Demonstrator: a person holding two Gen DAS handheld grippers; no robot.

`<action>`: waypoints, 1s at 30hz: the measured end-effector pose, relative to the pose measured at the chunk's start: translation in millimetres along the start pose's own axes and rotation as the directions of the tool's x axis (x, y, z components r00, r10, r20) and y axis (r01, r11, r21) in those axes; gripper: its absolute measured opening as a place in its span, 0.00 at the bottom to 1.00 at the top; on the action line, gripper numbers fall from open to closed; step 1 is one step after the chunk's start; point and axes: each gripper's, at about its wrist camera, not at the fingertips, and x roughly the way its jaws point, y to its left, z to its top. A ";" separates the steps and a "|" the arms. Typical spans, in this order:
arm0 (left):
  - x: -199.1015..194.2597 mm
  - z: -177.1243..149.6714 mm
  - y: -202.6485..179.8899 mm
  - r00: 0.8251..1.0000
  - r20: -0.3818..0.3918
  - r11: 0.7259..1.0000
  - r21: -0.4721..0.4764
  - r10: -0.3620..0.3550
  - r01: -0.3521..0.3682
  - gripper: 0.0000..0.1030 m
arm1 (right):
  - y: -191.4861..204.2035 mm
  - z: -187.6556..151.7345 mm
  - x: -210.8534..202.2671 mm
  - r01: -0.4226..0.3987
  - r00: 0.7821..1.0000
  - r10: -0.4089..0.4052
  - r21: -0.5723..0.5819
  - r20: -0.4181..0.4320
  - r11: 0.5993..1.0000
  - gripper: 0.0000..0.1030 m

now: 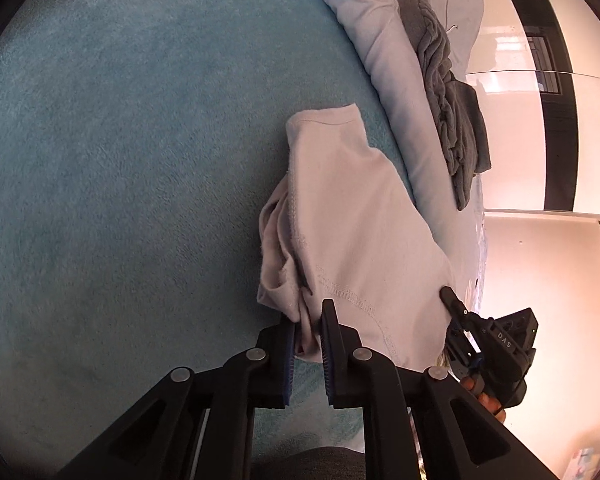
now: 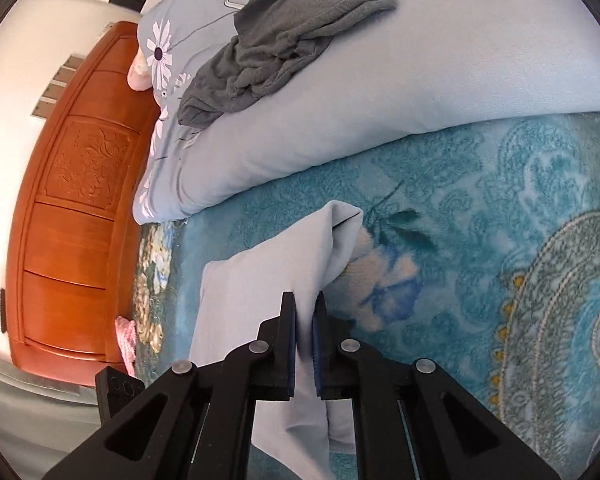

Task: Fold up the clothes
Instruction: 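Lift the folded sweatshirt off the blanket with both grippers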

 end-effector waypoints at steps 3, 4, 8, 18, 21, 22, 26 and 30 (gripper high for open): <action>6.0 3.9 -4.8 1.000 -0.013 1.000 -0.008 0.009 -0.009 0.26 | -9.4 0.4 8.2 0.026 0.999 -0.025 0.007 -0.026 1.000 0.06; 8.0 5.2 -6.4 1.000 -0.017 1.000 -0.011 0.012 -0.013 0.41 | -13.6 -0.4 9.7 0.035 0.999 -0.034 0.014 -0.030 0.999 0.06; 6.6 16.4 -4.2 1.000 0.004 0.999 -0.035 -0.024 0.025 0.56 | -27.5 -4.3 11.6 0.059 0.998 -0.058 0.008 -0.037 0.998 0.10; 42.6 37.7 -15.5 0.998 -0.036 0.998 0.037 -0.043 0.044 0.59 | -53.6 -19.4 6.1 -0.035 0.999 0.037 0.065 -0.030 0.997 0.38; 49.8 37.8 -23.3 0.999 -0.045 0.996 0.083 -0.027 0.031 0.60 | -58.7 -22.5 13.1 -0.060 0.998 0.063 0.095 -0.031 0.994 0.38; 51.4 38.6 -25.3 0.998 -0.050 0.995 0.091 -0.032 0.037 0.60 | -58.9 -22.9 15.1 -0.077 0.997 0.080 0.104 -0.024 0.992 0.38; 57.9 41.8 -33.2 0.996 -0.067 0.991 0.121 -0.053 0.061 0.60 | -51.3 -24.3 26.7 -0.121 0.992 0.125 0.113 -0.028 0.986 0.41; 64.5 44.7 -40.8 0.994 -0.083 0.985 0.152 -0.069 0.081 0.60 | -41.3 -27.7 34.5 -0.154 0.986 0.160 0.106 -0.047 0.982 0.41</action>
